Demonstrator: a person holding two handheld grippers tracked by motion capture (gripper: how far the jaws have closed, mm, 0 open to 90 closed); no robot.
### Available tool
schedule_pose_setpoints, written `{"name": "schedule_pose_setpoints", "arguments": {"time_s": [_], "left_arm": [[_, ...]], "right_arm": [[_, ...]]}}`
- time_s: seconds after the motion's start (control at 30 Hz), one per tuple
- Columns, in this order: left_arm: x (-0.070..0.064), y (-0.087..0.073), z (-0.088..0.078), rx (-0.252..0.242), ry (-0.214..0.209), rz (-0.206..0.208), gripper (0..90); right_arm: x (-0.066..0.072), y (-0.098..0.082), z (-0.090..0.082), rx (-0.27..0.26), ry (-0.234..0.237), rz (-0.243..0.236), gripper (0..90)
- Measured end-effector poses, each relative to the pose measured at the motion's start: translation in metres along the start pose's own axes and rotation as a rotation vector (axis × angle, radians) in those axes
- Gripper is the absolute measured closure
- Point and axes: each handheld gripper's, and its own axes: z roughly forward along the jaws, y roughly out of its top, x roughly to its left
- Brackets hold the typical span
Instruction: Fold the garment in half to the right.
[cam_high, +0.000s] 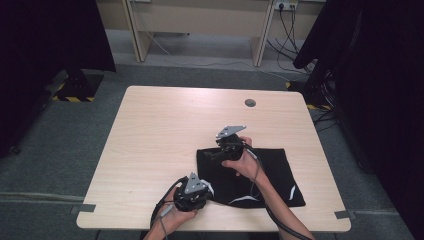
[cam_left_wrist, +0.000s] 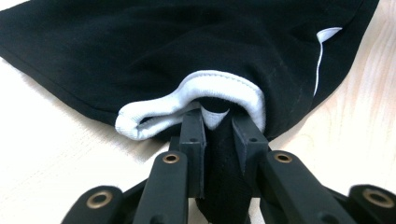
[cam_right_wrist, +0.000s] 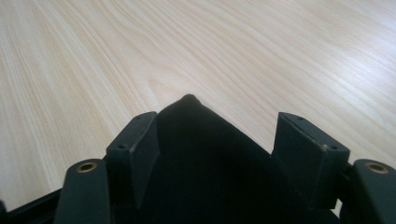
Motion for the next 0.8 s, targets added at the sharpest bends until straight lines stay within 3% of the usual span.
{"name": "schedule_pose_setpoints", "arguments": {"time_s": [0.47, 0.63, 0.8], "left_arm": [[0.001, -0.001, -0.001, -0.001, -0.01, -0.007, 76.2], [0.0, -0.001, -0.001, 0.0, -0.002, 0.003, 76.3], [-0.001, -0.001, -0.001, 0.0, 0.001, 0.011, 78.4]], "right_arm": [[0.01, 0.011, 0.044, 0.08, 0.015, -0.036, 38.8], [0.011, 0.009, 0.055, 0.104, 0.03, -0.075, 57.7], [0.012, 0.01, 0.053, 0.107, 0.056, -0.069, 77.9]]}}
